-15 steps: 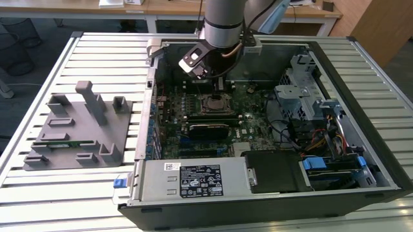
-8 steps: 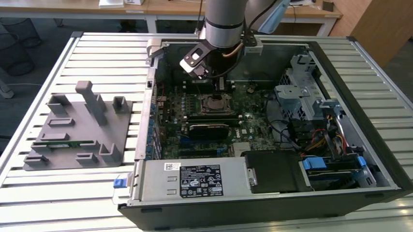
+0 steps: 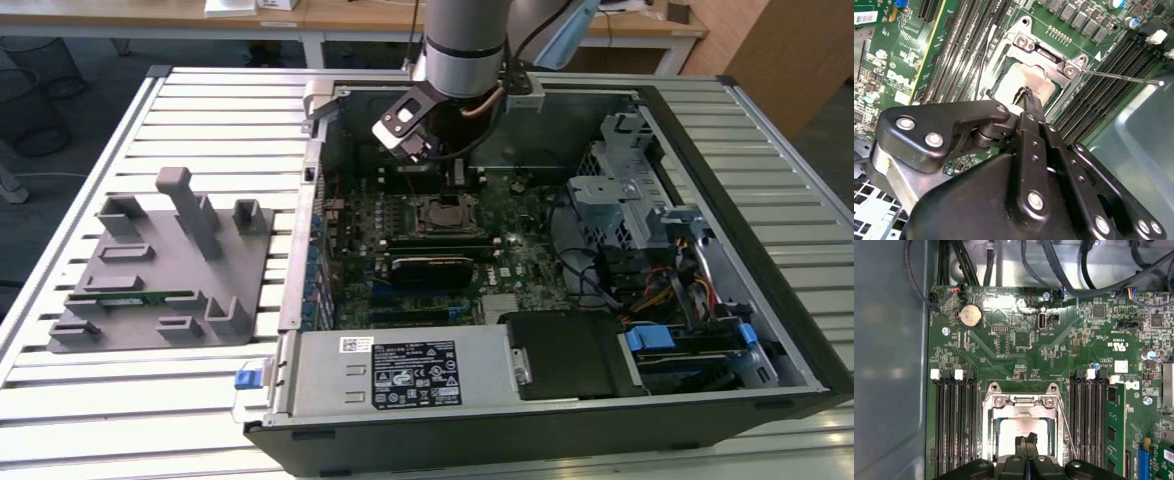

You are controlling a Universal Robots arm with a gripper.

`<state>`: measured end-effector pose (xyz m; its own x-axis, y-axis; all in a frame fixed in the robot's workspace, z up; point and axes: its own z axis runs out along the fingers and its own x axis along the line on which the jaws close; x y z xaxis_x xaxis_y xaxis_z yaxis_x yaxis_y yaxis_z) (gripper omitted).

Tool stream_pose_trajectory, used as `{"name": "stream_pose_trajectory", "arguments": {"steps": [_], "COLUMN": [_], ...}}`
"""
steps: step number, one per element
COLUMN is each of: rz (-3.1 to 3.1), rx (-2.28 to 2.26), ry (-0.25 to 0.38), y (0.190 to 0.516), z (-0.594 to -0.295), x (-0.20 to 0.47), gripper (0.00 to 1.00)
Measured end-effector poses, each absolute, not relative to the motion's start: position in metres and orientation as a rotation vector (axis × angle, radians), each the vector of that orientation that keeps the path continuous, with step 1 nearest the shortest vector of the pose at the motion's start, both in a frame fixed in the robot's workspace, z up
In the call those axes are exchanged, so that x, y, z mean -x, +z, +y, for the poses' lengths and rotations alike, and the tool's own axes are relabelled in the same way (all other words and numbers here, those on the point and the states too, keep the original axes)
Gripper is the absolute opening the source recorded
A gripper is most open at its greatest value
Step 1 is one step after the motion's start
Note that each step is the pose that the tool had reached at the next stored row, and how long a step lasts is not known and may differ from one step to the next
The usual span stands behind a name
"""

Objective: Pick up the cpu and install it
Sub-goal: 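Install the first cpu locking lever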

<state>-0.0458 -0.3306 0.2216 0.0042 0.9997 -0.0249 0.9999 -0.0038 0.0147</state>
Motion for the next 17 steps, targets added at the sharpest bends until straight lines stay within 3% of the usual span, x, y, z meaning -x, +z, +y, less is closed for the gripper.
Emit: {"name": "stream_pose_trajectory", "arguments": {"steps": [17], "rz": [2.197], "rx": [-2.205], "ry": [-0.010], "y": [0.272], "z": [-0.331], "x": [0.046], "gripper": [0.11]}}
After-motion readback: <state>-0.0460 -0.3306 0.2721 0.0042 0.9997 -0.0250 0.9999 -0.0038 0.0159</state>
